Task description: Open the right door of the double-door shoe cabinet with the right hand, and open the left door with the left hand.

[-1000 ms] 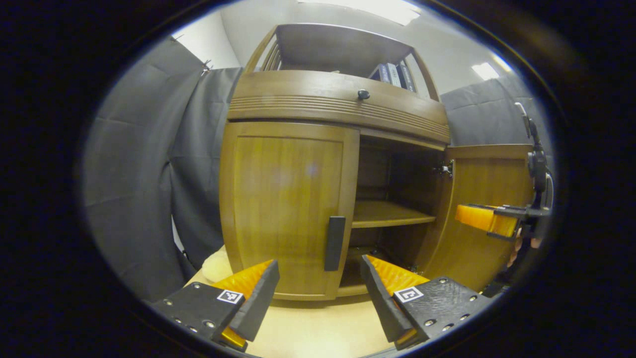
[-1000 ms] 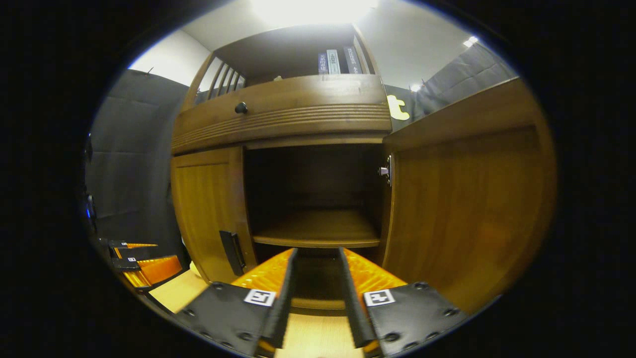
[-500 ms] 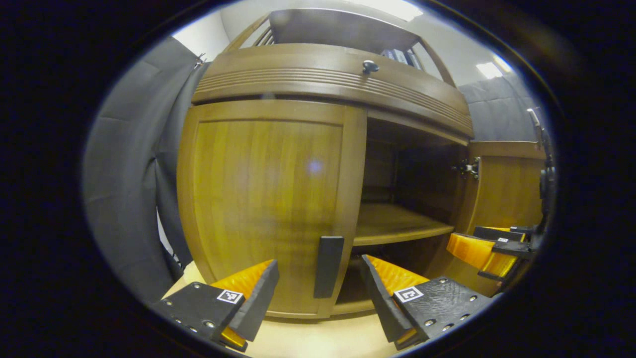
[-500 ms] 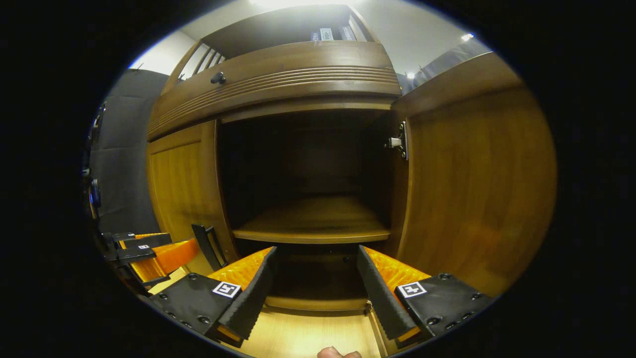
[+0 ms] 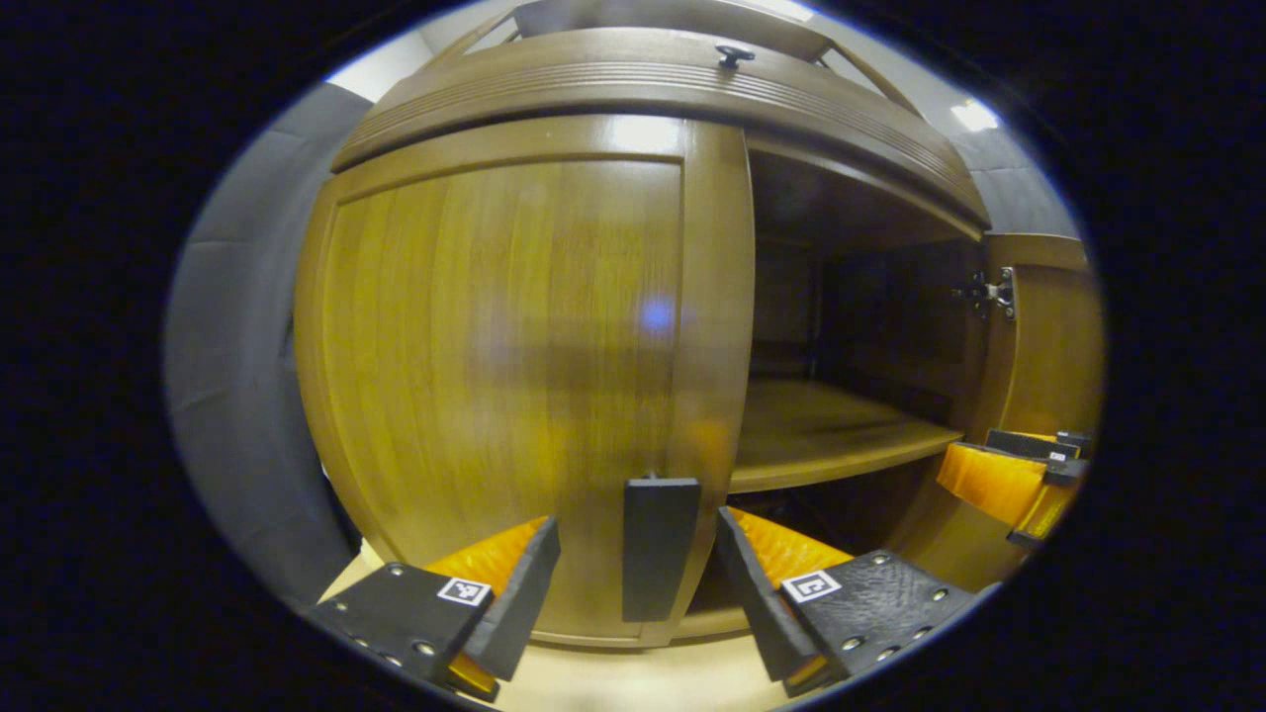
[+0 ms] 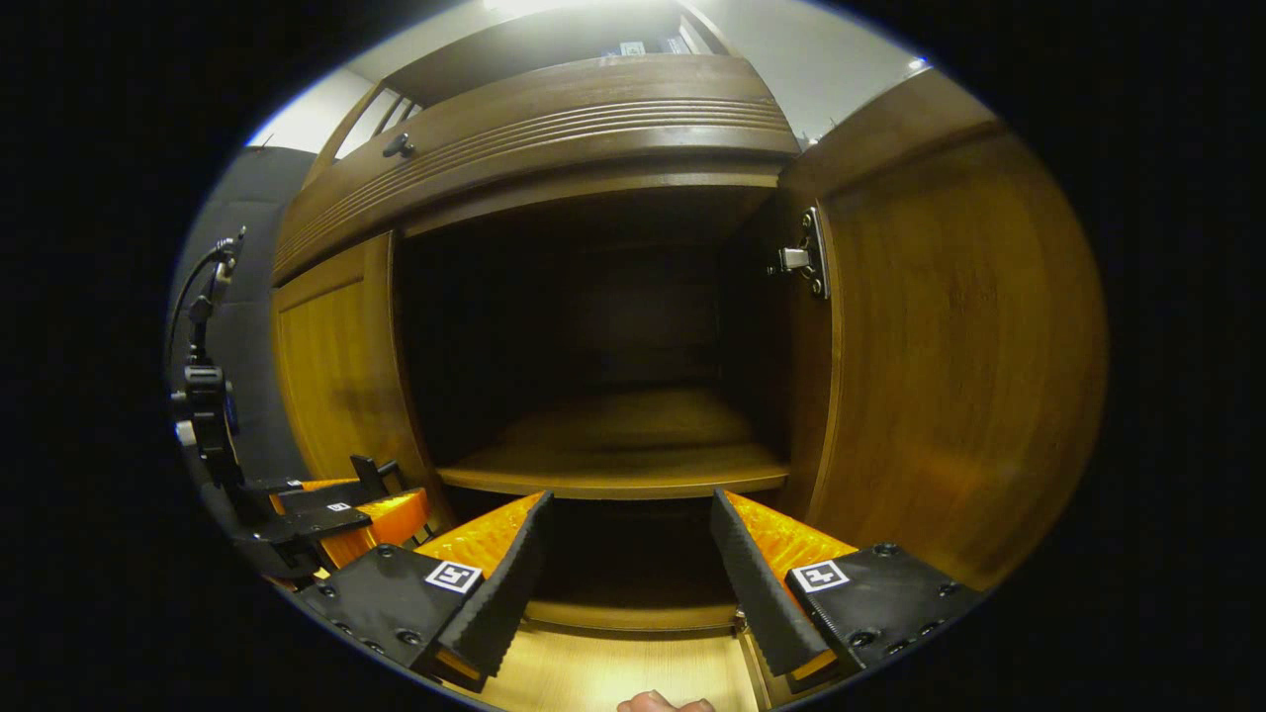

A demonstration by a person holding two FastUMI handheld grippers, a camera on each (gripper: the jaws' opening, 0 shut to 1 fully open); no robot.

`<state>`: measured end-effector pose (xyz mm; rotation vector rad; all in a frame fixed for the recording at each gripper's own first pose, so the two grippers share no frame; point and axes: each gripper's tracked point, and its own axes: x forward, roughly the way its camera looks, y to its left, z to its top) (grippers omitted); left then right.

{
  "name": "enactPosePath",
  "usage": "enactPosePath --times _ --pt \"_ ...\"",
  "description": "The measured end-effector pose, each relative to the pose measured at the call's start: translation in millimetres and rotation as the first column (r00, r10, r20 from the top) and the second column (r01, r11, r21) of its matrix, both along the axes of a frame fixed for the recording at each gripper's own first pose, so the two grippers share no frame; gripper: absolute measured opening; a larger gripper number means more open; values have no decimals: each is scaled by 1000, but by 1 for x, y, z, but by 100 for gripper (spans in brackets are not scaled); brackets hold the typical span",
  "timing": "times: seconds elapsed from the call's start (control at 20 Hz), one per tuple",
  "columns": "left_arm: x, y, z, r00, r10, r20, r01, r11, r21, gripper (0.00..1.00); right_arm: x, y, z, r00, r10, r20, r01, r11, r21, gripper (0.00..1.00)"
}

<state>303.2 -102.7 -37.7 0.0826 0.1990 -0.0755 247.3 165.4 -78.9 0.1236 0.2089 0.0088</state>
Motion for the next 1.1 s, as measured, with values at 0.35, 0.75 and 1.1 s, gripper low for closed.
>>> enactPosePath --times 0.35,0.75,1.1 --pt "3 -8 -3 1000 -3 19 2 999 32 37 1 3 -4 999 34 -11 -34 999 -8 93" --pt "-1 -8 -8 1000 -11 -9 12 999 44 5 -1 5 -9 999 39 -33 -39 999 -14 93" --pt "-13 -6 -8 1000 -26 -10 26 999 27 5 -4 5 -4 999 26 -37 -27 1000 -7 97"
